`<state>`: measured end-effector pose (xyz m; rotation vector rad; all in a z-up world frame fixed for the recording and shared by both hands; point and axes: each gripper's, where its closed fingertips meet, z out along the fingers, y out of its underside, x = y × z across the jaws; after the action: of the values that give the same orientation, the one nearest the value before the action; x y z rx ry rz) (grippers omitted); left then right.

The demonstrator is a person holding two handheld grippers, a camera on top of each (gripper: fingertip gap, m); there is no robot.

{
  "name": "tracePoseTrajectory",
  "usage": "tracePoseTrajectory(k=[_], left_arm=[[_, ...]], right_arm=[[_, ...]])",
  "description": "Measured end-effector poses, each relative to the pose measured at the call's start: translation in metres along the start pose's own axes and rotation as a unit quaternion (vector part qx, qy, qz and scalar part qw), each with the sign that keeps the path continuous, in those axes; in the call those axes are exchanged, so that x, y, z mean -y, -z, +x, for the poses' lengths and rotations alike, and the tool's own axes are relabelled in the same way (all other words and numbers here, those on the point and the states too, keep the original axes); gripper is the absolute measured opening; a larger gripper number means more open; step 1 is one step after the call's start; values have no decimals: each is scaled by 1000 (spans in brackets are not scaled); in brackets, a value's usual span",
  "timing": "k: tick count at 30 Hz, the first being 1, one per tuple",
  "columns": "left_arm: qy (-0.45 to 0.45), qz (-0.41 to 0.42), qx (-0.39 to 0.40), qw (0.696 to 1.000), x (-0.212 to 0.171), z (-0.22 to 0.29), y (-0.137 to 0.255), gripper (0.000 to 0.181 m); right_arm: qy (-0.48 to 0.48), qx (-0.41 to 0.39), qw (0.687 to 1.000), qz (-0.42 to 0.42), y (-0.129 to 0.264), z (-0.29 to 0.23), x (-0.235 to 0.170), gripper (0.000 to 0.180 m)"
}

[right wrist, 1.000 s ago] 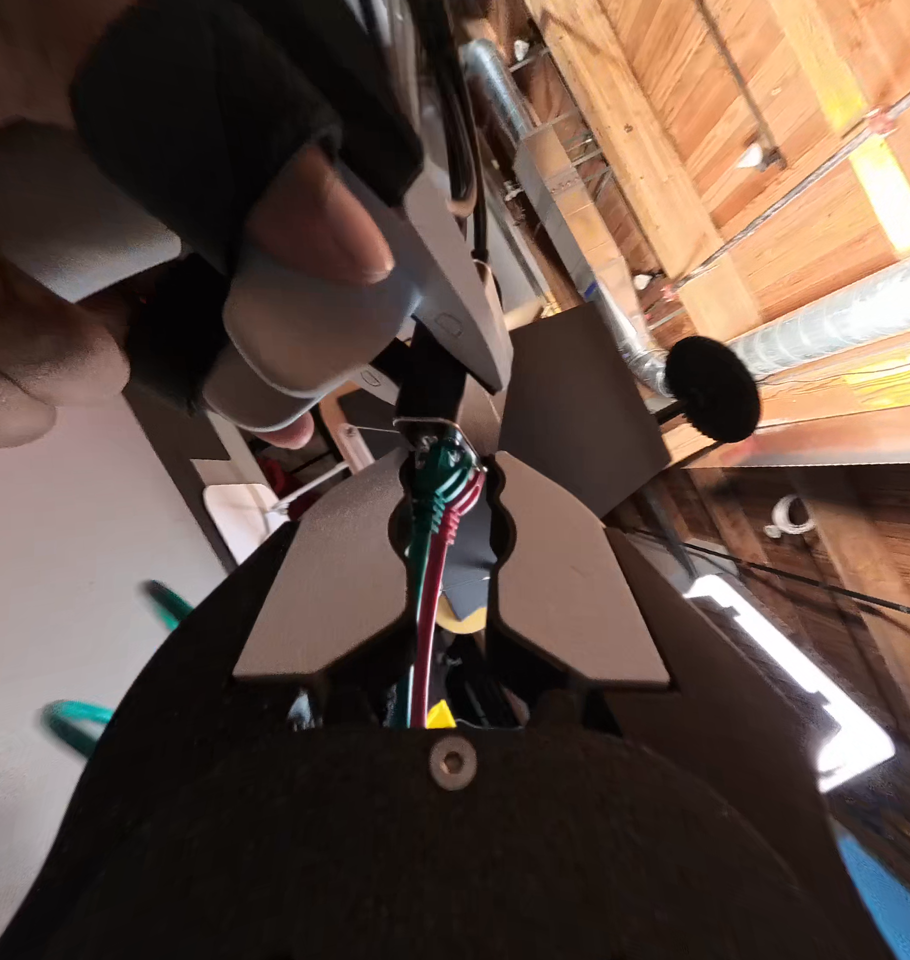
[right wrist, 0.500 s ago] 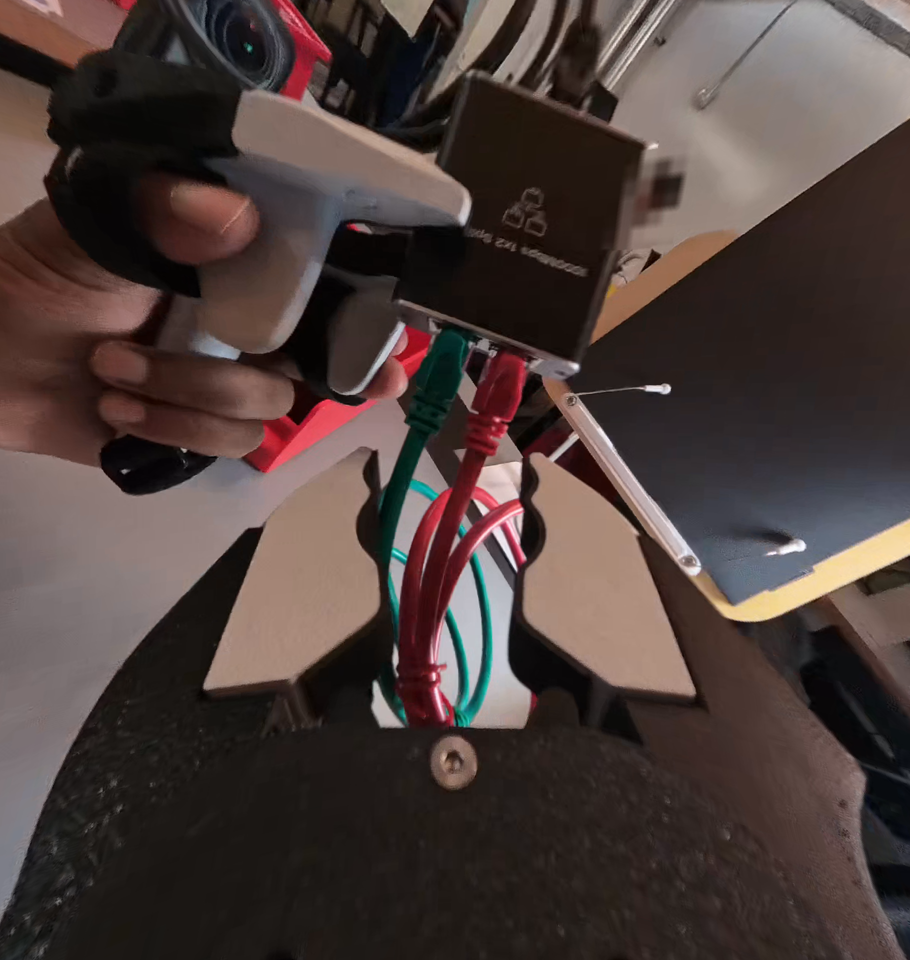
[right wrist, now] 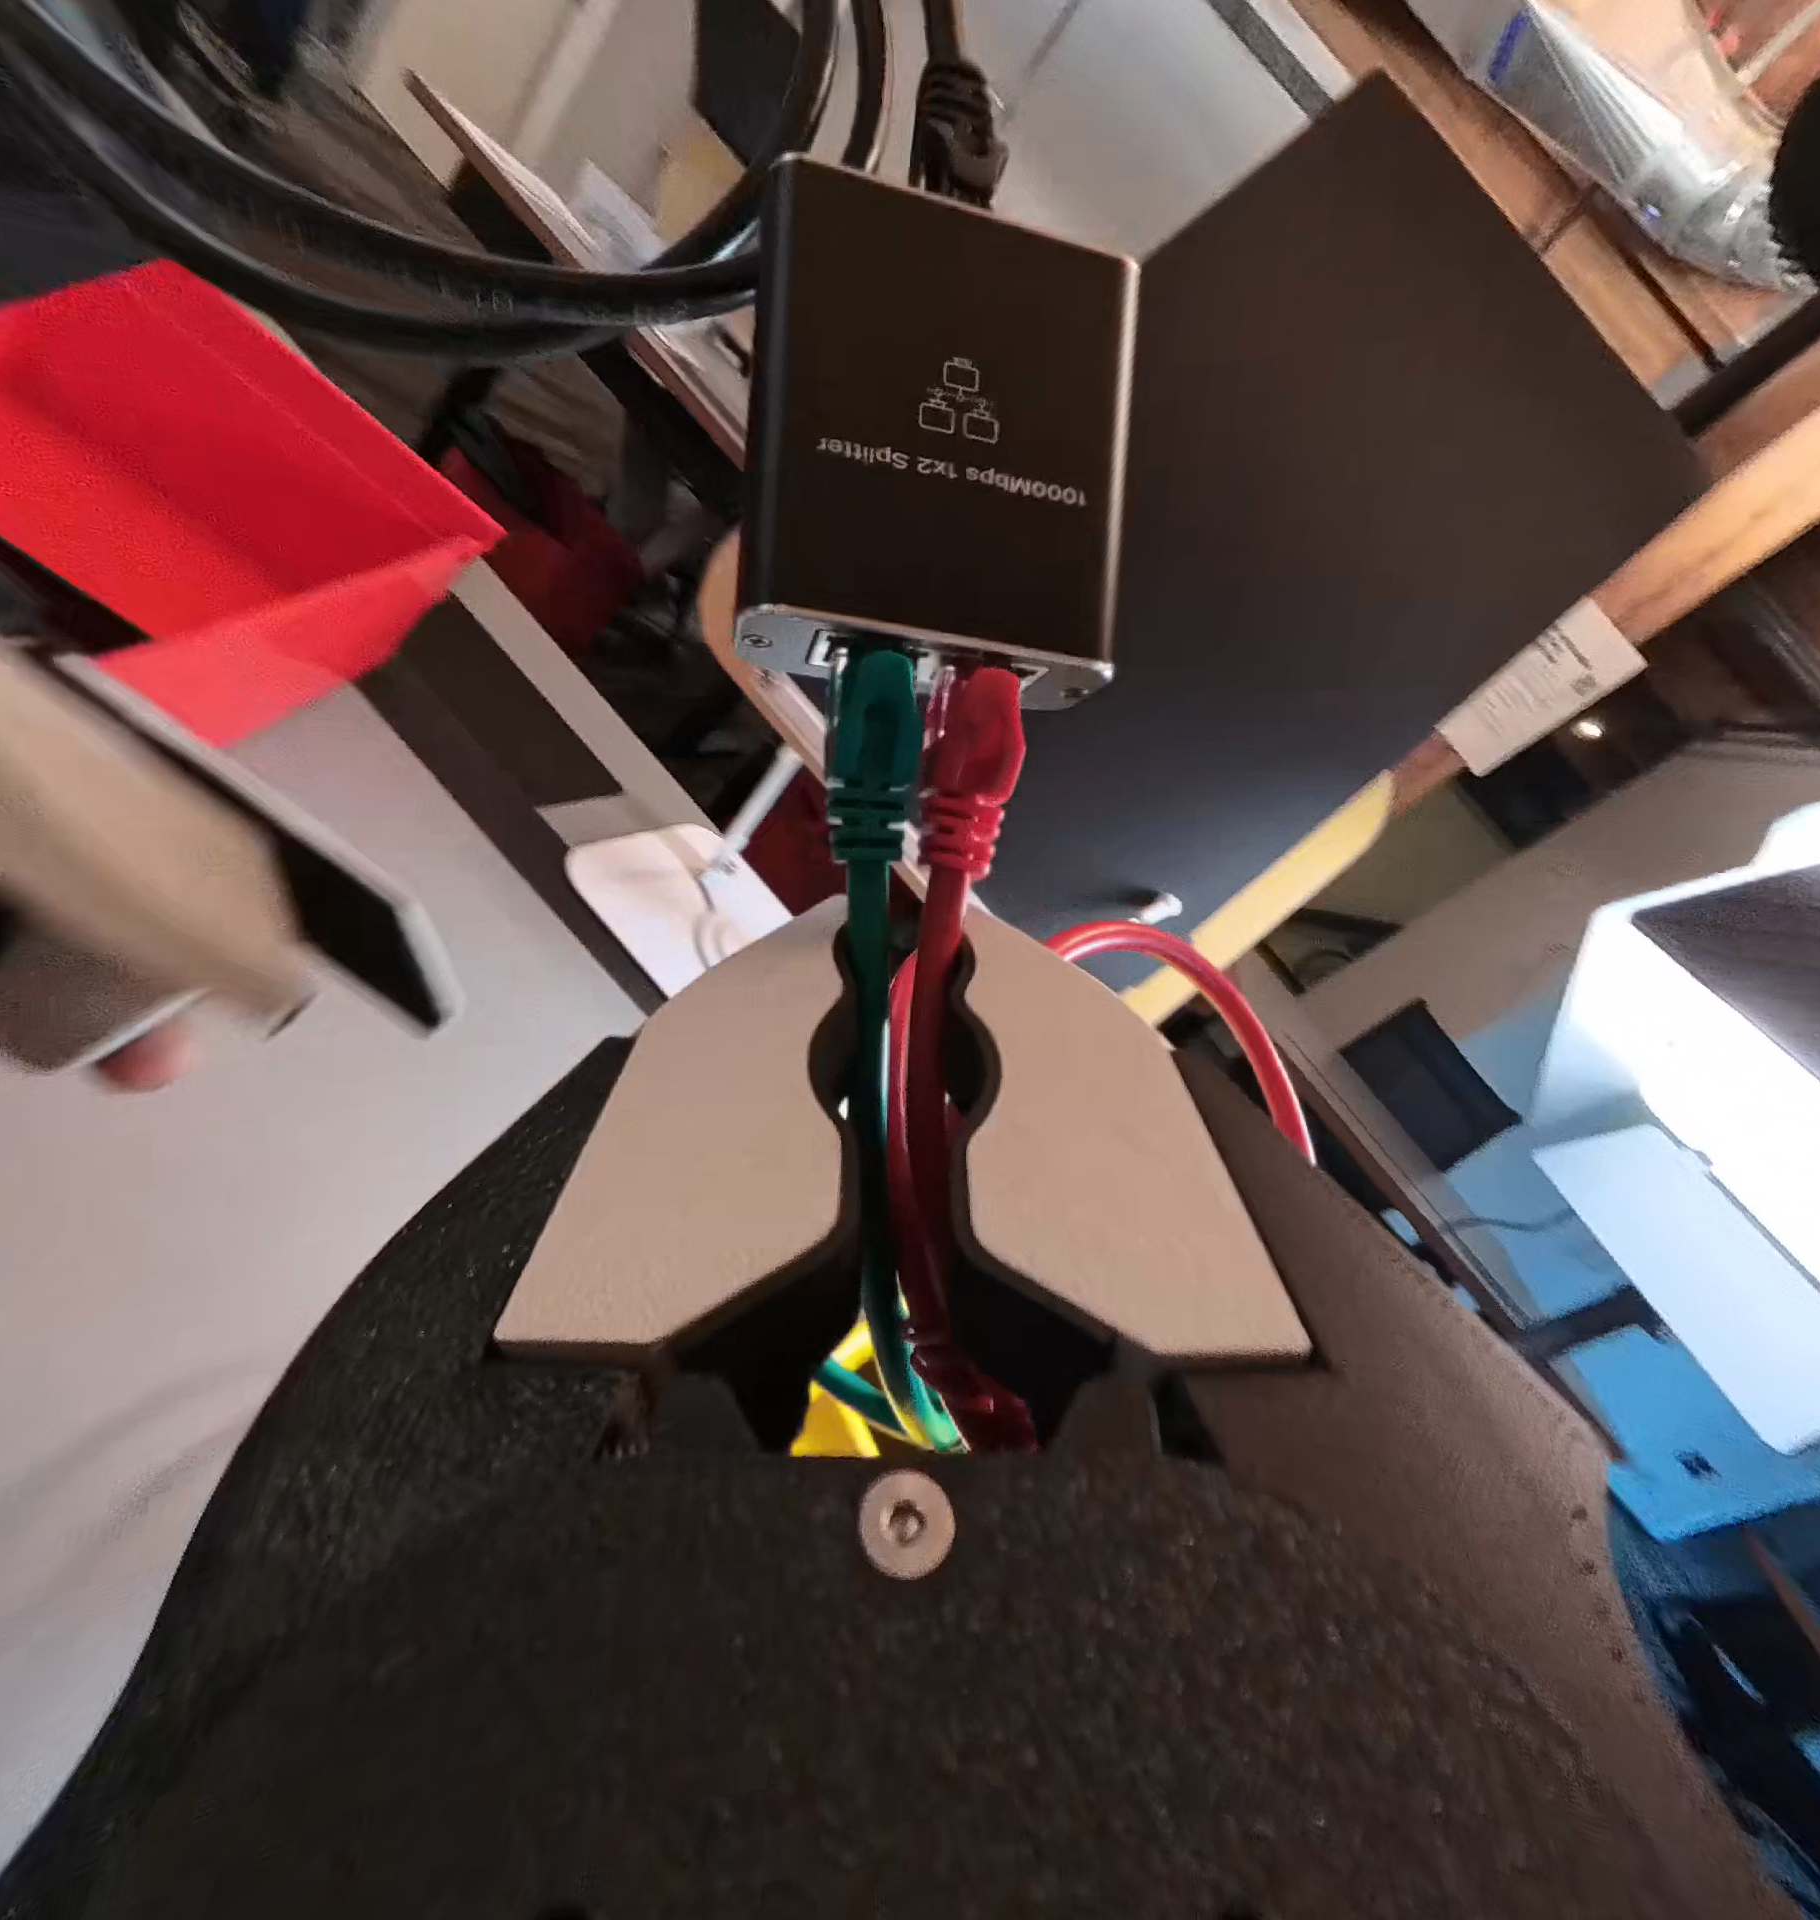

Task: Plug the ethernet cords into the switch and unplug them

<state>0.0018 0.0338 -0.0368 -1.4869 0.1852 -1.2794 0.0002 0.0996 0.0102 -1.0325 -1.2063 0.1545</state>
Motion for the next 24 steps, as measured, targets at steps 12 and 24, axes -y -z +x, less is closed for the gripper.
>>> tracePoseTrajectory(k=[12,24], left_arm=[[-261,-43,101,959,-37,11,-30,38],[-142,117,62,981,44,13,25,39]], right_arm=[[125,-16,990,-69,-5,22,-43,12],[299,19,949,99,2,-56,10,12]])
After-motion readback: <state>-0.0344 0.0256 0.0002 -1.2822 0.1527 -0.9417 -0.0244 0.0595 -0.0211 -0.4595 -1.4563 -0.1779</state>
